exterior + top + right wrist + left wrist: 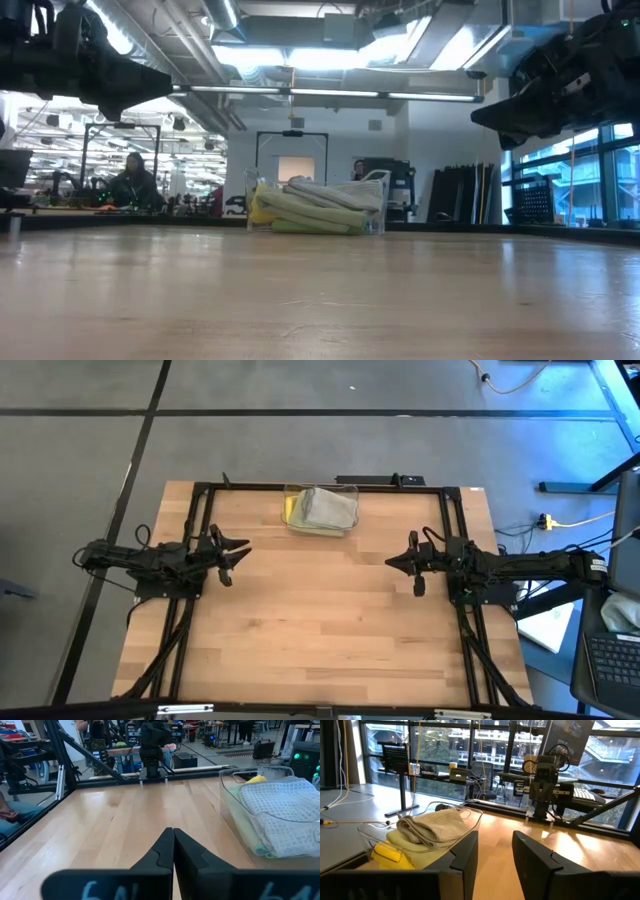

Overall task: Fold microfiber towels
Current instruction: Return to Home Position

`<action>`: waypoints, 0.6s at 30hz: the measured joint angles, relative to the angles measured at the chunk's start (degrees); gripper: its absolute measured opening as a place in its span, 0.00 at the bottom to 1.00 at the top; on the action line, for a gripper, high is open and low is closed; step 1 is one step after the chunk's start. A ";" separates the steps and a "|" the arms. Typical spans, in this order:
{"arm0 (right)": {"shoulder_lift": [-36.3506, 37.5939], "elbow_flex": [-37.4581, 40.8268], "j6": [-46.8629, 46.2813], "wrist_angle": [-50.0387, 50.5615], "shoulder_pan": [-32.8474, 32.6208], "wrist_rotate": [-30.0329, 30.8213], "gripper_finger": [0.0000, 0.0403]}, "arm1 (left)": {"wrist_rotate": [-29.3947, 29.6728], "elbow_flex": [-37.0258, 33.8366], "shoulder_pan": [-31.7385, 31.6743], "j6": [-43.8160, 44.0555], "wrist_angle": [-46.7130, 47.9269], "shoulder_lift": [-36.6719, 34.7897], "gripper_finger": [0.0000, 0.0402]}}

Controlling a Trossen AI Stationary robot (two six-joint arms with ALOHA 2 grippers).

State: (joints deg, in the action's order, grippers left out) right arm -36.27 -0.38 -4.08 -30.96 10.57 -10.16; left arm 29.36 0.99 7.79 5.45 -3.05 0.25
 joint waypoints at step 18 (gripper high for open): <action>0.00 0.00 0.04 -0.02 0.01 0.01 0.04 | -0.01 0.00 0.00 0.00 0.00 0.00 0.28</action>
State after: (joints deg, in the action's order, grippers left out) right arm -36.27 -0.38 -4.04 -30.98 10.58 -10.15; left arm 29.34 0.99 7.79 5.45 -3.05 0.25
